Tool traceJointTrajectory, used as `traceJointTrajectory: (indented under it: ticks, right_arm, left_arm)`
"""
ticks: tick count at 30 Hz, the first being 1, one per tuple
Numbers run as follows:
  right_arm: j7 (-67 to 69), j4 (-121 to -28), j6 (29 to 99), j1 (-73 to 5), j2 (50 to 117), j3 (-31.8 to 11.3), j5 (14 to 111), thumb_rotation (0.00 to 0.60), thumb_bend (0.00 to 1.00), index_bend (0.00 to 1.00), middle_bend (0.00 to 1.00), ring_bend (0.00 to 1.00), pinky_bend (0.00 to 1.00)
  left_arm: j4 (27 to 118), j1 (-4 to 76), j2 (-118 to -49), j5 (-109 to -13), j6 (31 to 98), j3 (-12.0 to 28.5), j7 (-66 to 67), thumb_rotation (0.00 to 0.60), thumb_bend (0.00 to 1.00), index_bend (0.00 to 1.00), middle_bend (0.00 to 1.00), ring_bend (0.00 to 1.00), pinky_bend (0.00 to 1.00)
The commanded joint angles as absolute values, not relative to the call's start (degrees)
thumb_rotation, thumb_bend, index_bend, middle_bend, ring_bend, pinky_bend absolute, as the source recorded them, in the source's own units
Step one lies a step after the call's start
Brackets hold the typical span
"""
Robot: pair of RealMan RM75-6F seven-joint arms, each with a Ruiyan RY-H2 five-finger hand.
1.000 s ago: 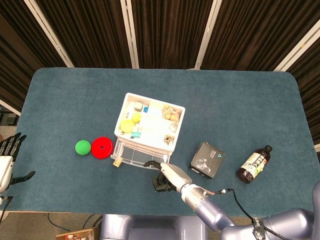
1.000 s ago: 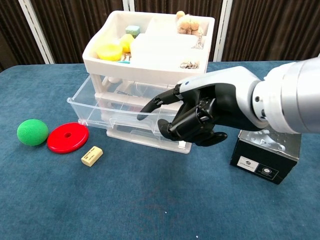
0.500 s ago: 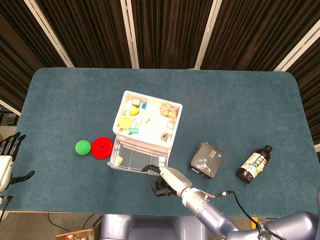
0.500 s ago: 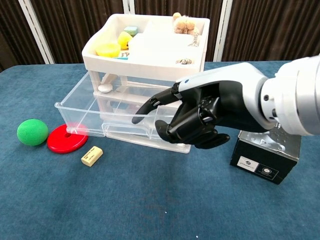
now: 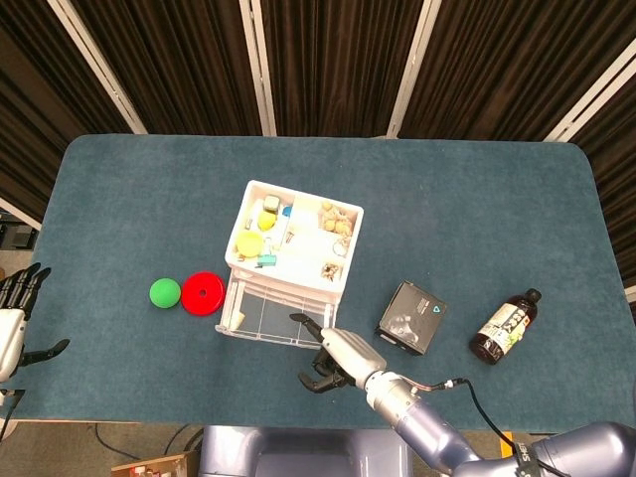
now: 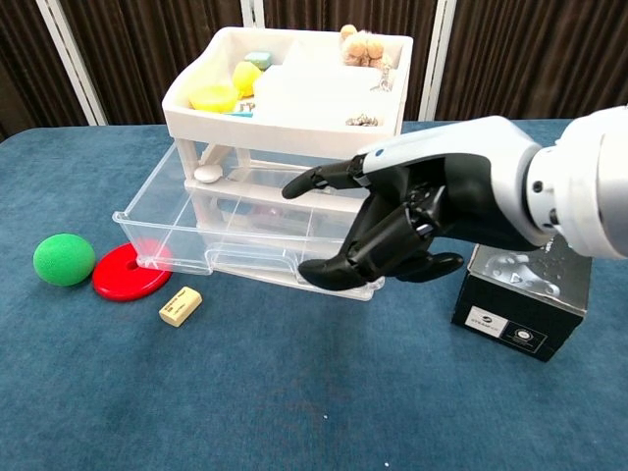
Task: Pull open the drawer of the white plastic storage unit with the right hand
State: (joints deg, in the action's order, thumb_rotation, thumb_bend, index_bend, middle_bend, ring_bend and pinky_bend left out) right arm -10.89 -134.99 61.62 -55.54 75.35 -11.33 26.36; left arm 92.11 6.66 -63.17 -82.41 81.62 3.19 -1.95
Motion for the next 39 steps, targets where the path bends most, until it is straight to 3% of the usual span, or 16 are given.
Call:
traceJointTrajectory:
  ticks: [1,18,25,26,28,29,30,32,36,39]
  right_arm:
    - [-11.29,-134.99,61.58,-54.66,73.87,-10.47,28.17,0.600,0.44,0.00,0.97,0.89,0.97]
    - [1.88,-134.99,58.07,-39.00,54.86,-5.57,50.72,0.600,0.44,0.00,0.97,0.89,0.97]
    - [9.11,-134.99,55.61,-34.92,49.25,-5.57,55.99,0.600,0.44,0.00,0.94,0.87,0.96]
    - [9.50,-134.99,55.70,-34.57,49.00,-5.60,55.81,0.600,0.44,0.00,0.90,0.82,0.94]
    - [8.85,-134.99,56.17,-34.18,48.83,-5.43,55.74,0.600,0.44,0.00,0.79,0.50,0.89]
    - [7.95,-134.84,56.73,-33.94,48.98,-5.24,55.88,0.600,0.44,0.00,0.71,0.42,0.84]
    - [6.76,-134.17,57.47,-33.58,49.42,-4.86,56.30,0.600,0.44,0.00,0.66,0.39,0.81]
    - [4.63,-132.61,59.29,-32.65,50.71,-4.12,57.47,0.600,0.44,0.00,0.50,0.47,0.68]
    - [-4.12,-125.83,66.88,-28.72,55.43,-0.83,64.46,0.600,0.41,0.00,0.19,0.17,0.43]
    - [-10.88,-120.33,73.13,-25.01,58.92,2.03,70.44,0.600,0.37,0.00,0.04,0.03,0.30]
  left_arm:
    - [92.11,6.62,-63.14,-82.52,81.74,3.18,-2.01,0.600,0.00,0.04,0.00,0.00,0.07]
    - [92.24,6.23,-63.43,-83.21,82.78,2.98,-1.22,0.600,0.00,0.04,0.00,0.00,0.07]
    - [92.34,6.21,-63.66,-82.91,82.80,3.09,-0.73,0.600,0.00,0.04,0.00,0.00,0.07]
    - [92.35,6.18,-63.69,-82.91,82.92,3.14,-0.67,0.600,0.00,0.04,0.00,0.00,0.07]
    - [92.33,6.13,-63.72,-82.92,83.06,3.18,-0.66,0.600,0.00,0.04,0.00,0.00,0.07]
    - [92.31,6.10,-63.71,-82.89,83.11,3.20,-0.69,0.600,0.00,0.04,0.00,0.00,0.07]
    - [92.28,6.08,-63.70,-82.84,83.13,3.22,-0.75,0.600,0.00,0.04,0.00,0.00,0.07]
    - [92.25,6.02,-63.66,-82.85,83.21,3.24,-0.89,0.600,0.00,0.04,0.00,0.00,0.07]
    - [92.10,5.77,-63.59,-83.52,83.92,3.10,-1.03,0.600,0.00,0.04,0.00,0.00,0.07]
    - [92.02,5.52,-63.56,-83.97,84.53,2.99,-1.00,0.600,0.00,0.04,0.00,0.00,0.07]
